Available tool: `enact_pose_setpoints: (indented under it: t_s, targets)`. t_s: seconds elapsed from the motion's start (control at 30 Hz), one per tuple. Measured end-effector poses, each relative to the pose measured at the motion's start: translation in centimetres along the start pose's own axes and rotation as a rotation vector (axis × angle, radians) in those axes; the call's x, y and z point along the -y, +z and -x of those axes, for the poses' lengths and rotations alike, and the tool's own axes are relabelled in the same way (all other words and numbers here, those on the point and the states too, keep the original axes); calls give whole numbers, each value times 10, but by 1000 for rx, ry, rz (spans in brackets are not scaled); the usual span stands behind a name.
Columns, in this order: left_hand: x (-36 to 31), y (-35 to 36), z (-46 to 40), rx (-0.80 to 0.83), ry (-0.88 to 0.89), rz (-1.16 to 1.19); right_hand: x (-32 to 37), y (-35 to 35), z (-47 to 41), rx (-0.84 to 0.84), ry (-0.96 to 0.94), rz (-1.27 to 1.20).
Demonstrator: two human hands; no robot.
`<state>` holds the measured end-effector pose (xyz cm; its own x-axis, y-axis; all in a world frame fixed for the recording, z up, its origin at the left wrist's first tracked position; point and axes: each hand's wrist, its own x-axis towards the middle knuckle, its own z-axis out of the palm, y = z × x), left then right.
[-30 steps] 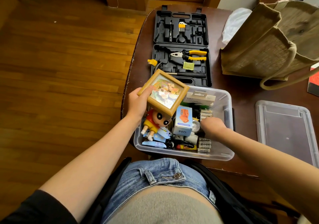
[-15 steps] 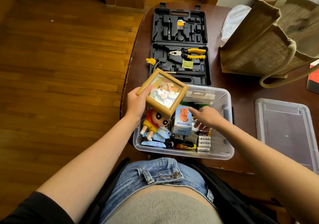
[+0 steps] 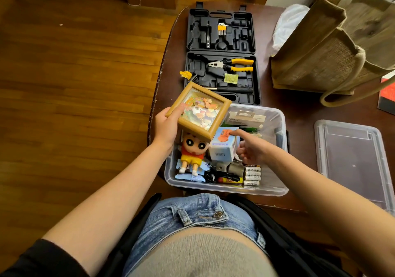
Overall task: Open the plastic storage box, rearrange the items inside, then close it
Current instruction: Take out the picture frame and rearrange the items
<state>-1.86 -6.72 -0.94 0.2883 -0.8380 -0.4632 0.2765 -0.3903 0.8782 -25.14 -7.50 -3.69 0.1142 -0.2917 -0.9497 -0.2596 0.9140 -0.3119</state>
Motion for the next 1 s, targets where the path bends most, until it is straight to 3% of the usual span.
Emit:
enact_pose_setpoints:
  t_s: [0.07,0.13,0.27,0.4,0.47,0.57,0.7,0.77,1.0]
  targets:
    - [0,-1,0,-1,-9,14,5,-7,5,-109,-89,95]
    - [0,0,0,-4,-18,29,9,-17,13,-214,-165,344]
    - [0,0,1,1,-9,22,8,-20,25,-261,-141,811]
    - [-1,0,2,5,-5,18,4,-5,27,-721,-386,1151]
    - [-1,0,2,7,-3,16,1,5,24,-811,-581,1158]
    - [-1,0,1,6,-7,16,-5,21,16,-583,-752,1204]
    - [0,0,1,9,-4,12,-15,36,2,-216,-693,1469]
    - [-1,-1,1,18,0,9,-17,40,-4,-170,-660,1601]
    - [1,-2,0,32,39,-60,-4,46,-2,-150,-640,1712]
